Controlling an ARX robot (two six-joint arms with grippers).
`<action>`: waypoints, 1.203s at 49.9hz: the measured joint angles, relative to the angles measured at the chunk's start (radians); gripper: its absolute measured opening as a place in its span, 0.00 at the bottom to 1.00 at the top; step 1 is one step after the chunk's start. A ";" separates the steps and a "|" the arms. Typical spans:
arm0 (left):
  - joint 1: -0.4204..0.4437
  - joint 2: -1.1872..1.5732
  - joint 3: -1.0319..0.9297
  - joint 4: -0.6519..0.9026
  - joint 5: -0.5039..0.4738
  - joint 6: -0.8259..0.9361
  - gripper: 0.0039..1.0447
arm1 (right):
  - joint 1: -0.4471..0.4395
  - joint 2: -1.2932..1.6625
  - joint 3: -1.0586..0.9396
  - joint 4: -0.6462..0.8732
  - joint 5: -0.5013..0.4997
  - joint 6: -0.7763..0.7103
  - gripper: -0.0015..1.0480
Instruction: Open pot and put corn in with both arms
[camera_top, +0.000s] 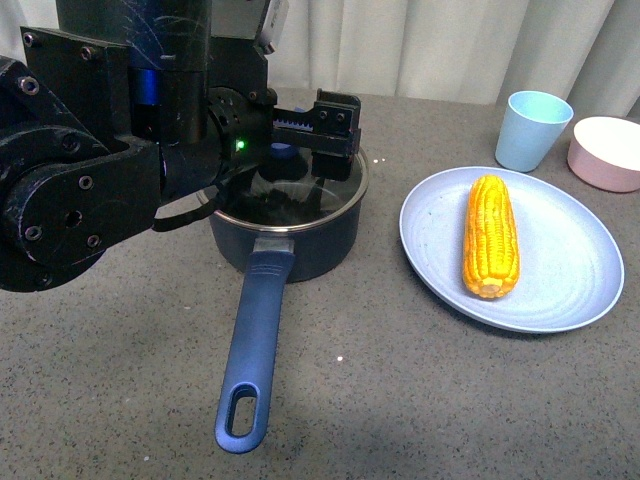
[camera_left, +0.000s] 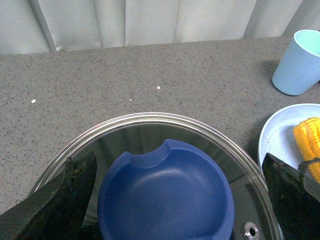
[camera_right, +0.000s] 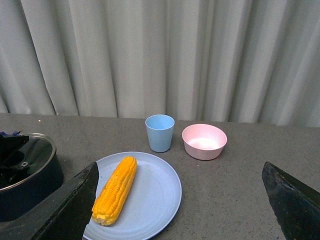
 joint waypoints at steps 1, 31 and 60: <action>0.000 0.002 0.002 -0.001 -0.001 0.000 0.94 | 0.000 0.000 0.000 0.000 0.000 0.000 0.91; 0.026 0.031 0.035 -0.034 0.005 -0.014 0.65 | 0.000 0.000 0.000 0.000 0.000 0.000 0.91; 0.335 -0.167 -0.103 0.050 0.086 -0.062 0.60 | 0.000 0.000 0.000 0.000 0.000 0.000 0.91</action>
